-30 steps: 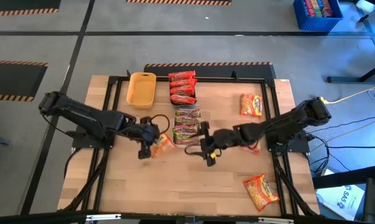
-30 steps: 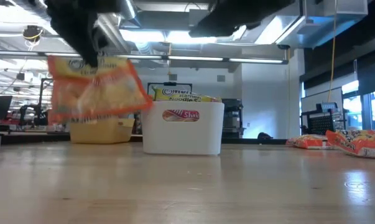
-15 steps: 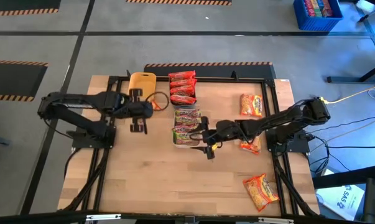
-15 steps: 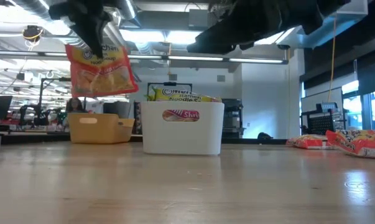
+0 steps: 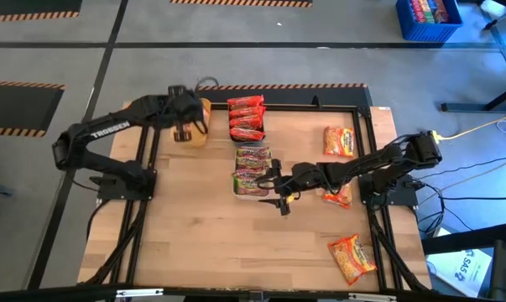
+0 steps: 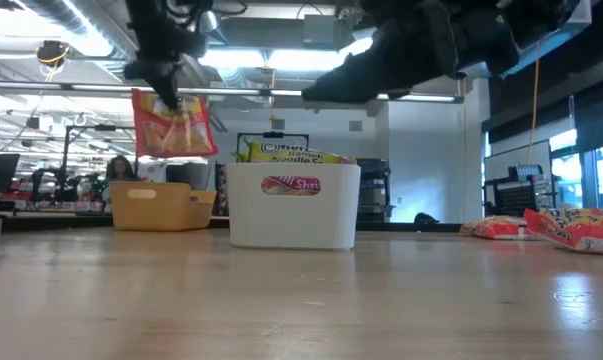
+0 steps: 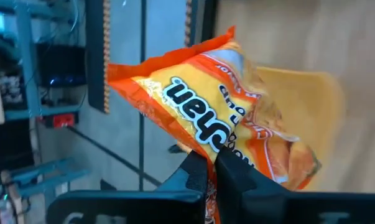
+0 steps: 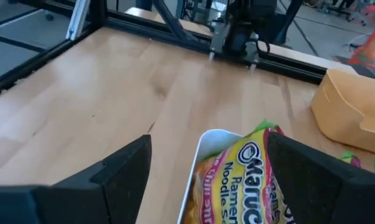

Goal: Sort Maruchan noodles
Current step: Put the orange noodle pack into the yellow bin

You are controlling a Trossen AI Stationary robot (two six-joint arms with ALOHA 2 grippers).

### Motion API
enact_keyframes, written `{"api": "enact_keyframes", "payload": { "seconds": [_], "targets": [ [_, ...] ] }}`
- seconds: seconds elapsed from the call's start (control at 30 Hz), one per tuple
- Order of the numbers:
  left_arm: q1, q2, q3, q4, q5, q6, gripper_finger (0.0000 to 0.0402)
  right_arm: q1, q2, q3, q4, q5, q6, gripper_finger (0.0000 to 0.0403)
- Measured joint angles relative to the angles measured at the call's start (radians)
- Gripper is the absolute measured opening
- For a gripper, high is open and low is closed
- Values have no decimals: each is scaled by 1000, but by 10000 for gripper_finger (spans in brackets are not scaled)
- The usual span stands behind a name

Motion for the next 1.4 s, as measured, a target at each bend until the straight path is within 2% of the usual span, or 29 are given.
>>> {"api": "enact_keyframes", "payload": {
  "seconds": [0.2, 0.37, 0.57, 0.93, 1.13, 1.4],
  "targets": [
    [169, 65, 0, 106, 3, 107, 6, -2, 12, -2, 10, 0, -19, 303],
    [253, 141, 0, 132, 64, 254, 4, -10, 12, -1, 16, 0, -27, 303],
    [302, 224, 0, 183, 82, 402, 5, -46, 12, -1, 19, -9, -52, 303],
    [343, 378, 0, 317, 98, 597, 5, -166, 12, -1, 14, -148, -59, 303],
    [362, 453, 0, 365, 94, 608, 10, -190, 12, -1, -3, -202, -51, 303],
    [363, 480, 0, 433, 108, 461, 43, -189, 12, -1, -22, -228, -20, 303]
  ]
}}
